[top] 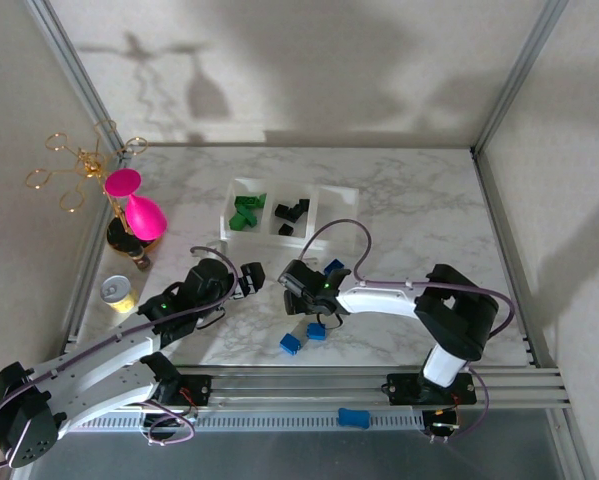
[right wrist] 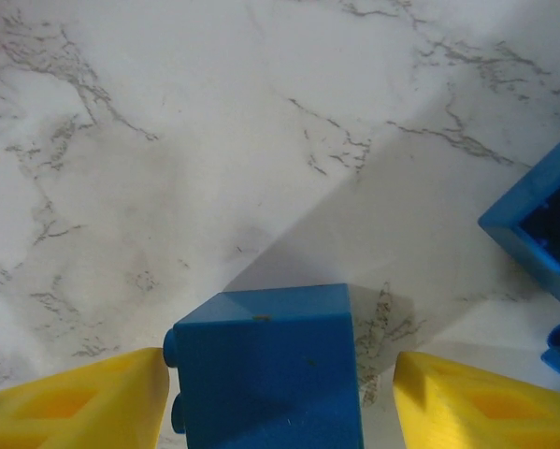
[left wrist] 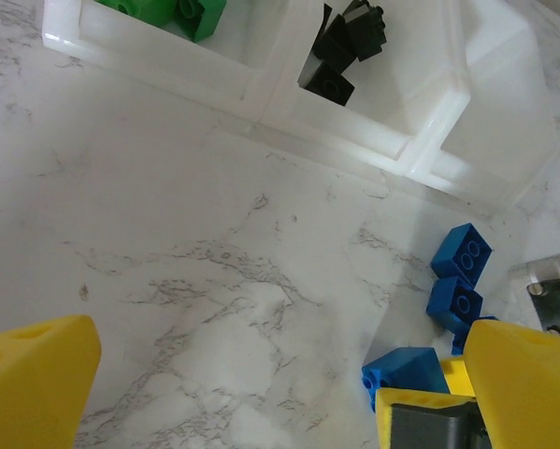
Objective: Sort the legos into containers by color
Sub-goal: Pick up the lego from the bottom-center of the table.
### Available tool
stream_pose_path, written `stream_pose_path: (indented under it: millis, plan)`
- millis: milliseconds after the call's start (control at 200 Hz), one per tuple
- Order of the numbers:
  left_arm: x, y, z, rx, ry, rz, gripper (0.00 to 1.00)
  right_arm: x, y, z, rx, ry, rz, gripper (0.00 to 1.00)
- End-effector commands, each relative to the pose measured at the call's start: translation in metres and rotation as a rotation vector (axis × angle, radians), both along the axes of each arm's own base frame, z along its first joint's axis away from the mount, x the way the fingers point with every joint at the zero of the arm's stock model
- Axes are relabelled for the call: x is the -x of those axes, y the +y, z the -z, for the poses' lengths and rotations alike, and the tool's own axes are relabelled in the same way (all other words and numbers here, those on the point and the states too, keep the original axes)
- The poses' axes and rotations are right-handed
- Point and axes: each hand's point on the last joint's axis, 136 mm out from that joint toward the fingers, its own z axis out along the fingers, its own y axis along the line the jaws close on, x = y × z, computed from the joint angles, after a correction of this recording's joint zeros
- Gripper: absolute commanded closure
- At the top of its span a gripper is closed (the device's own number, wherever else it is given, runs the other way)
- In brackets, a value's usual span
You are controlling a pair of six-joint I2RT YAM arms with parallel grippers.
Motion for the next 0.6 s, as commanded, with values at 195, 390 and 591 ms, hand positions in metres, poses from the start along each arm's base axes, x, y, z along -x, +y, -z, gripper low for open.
stream_pose_path:
  millis: [195,390,591]
  plan:
    - [0.003,0.009,0.003,0.000,-0.004,-0.039,0.01,-0.003,0.004,0.000,0.065,-0.038,-0.070,0.49]
    - [0.001,0.007,-0.003,0.008,-0.012,-0.037,0.00,-0.006,0.003,-0.012,0.038,-0.072,-0.065,0.58]
    - [0.000,0.003,-0.011,0.023,-0.019,-0.023,0.00,-0.009,-0.001,-0.039,-0.031,-0.114,-0.044,0.59]
